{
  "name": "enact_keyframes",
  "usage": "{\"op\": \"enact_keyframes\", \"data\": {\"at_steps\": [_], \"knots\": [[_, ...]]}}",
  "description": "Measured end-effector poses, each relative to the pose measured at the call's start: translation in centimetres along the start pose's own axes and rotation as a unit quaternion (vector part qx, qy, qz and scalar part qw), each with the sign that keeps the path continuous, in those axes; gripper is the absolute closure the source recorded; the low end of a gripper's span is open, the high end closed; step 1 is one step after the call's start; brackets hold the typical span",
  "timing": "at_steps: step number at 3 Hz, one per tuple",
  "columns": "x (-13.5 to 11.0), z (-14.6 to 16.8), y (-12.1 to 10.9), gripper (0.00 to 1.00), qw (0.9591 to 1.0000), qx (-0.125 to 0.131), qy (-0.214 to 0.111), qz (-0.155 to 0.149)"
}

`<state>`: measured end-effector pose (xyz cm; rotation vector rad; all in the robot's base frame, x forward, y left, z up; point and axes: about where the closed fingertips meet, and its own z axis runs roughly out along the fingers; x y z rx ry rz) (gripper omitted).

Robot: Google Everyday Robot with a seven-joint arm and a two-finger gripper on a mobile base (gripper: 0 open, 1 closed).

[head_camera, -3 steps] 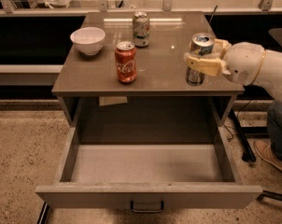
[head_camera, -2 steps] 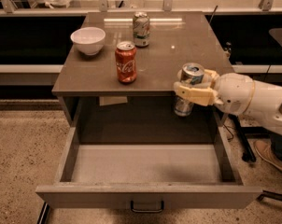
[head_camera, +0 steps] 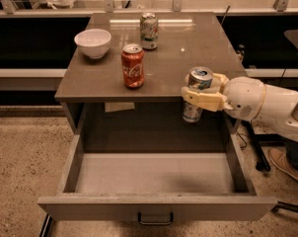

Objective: Place redbull can into top drawer

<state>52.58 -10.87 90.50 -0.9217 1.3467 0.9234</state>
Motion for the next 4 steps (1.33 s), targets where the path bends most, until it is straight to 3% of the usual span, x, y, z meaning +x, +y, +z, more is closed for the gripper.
{"op": "enact_keyframes", "data": {"at_steps": [1, 2, 3, 4], "knots": [[4.8, 0.0, 0.6, 1.0, 0.9997, -0.02, -0.014, 0.003], [13.0, -0.1, 2.2, 1.0, 0.9968, -0.075, -0.031, 0.001], [17.5, -0.6, 3.2, 1.0, 0.9933, -0.107, -0.042, 0.003], [18.0, -0.4, 3.5, 0.84, 0.9926, -0.113, -0.045, 0.005]]}}
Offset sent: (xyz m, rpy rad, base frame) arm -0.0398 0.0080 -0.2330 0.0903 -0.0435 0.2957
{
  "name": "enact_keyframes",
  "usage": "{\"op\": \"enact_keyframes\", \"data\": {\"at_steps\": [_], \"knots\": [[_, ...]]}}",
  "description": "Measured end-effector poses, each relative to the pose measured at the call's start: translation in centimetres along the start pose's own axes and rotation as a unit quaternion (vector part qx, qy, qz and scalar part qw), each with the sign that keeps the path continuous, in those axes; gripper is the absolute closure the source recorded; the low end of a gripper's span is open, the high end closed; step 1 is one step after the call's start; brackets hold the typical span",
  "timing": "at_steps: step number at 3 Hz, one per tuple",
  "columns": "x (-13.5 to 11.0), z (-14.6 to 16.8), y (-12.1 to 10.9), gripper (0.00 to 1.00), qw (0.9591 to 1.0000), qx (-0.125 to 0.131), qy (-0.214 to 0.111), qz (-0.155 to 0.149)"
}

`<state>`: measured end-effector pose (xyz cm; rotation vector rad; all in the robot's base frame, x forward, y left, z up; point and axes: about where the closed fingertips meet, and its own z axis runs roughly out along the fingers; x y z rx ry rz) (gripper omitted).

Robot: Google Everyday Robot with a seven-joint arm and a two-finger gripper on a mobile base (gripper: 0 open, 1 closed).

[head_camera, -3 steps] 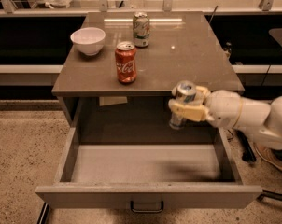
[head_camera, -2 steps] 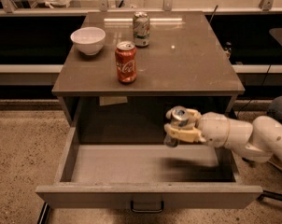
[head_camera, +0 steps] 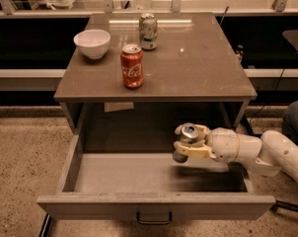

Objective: Place redbull can into top drawer

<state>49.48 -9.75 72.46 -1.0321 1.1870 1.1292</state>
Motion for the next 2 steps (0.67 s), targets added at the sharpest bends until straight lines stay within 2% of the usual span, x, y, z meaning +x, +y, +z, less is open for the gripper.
{"op": "enact_keyframes", "data": {"at_steps": [1, 2], "knots": [[-0.04, 0.19, 0.02, 0.61, 1.0, -0.002, 0.003, 0.002], [-0.91, 0.63, -0.22, 0.37, 0.9991, -0.01, 0.041, 0.007]]}}
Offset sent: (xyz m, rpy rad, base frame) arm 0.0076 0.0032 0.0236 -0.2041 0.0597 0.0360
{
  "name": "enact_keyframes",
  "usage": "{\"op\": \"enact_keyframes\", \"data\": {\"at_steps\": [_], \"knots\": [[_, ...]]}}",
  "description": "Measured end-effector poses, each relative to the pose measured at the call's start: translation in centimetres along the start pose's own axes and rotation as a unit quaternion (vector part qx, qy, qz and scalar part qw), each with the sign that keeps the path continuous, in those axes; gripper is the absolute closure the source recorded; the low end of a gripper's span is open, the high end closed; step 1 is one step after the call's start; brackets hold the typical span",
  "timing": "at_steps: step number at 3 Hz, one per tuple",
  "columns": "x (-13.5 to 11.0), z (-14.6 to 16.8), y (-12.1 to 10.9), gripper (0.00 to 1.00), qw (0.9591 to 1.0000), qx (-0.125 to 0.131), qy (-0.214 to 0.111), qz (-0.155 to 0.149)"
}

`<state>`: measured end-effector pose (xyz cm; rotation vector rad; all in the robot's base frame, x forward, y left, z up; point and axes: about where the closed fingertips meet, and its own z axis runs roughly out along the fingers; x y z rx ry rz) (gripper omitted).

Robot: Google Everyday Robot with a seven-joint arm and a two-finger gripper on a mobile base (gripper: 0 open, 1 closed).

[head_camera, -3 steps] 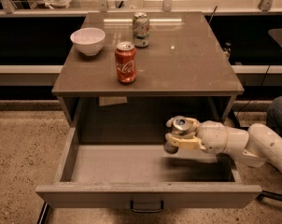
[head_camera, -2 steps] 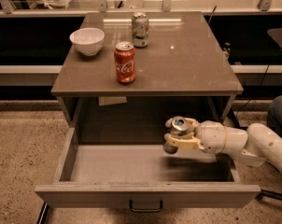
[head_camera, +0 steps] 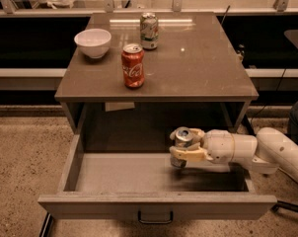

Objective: Place redbull can into top drawer

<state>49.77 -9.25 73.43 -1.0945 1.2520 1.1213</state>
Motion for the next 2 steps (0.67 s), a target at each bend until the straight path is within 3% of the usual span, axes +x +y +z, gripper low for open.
{"op": "enact_keyframes", "data": {"at_steps": [1, 2], "knots": [[-0.23, 0.15, 0.06, 0.14, 1.0, -0.002, 0.003, 0.001], [-0.28, 0.33, 0.1, 0.0, 1.0, -0.003, 0.003, 0.001]]}}
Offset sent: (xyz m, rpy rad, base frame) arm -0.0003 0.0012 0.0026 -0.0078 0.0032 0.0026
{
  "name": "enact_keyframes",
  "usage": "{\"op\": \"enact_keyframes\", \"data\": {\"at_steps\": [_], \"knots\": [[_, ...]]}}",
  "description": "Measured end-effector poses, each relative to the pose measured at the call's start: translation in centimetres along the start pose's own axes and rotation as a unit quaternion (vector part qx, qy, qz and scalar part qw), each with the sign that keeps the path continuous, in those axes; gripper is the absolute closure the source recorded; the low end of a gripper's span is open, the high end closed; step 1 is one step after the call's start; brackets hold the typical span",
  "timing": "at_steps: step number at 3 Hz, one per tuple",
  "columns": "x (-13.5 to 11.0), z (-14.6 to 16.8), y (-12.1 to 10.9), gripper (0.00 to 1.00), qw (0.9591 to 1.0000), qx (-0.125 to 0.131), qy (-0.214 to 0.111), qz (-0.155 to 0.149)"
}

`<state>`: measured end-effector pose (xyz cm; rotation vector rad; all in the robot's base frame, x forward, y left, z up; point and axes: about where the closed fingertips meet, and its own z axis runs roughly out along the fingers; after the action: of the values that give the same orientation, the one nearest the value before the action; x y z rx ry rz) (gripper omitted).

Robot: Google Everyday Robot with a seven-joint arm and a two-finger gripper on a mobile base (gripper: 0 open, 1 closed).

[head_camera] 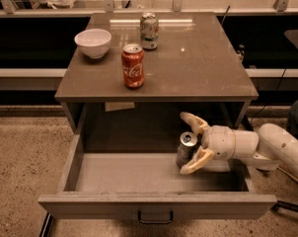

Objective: Place redbull can into top drawer

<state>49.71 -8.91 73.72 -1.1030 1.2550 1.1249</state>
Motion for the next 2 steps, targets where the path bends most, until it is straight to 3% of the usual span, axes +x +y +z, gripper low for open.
{"op": "enact_keyframes", "data": {"at_steps": [1, 2], "knots": [[0.0, 0.0, 0.0, 0.0, 1.0, 0.0, 0.0, 0.0], [-0.2, -1.4, 0.2, 0.0, 0.9997, 0.015, 0.02, -0.005]]}}
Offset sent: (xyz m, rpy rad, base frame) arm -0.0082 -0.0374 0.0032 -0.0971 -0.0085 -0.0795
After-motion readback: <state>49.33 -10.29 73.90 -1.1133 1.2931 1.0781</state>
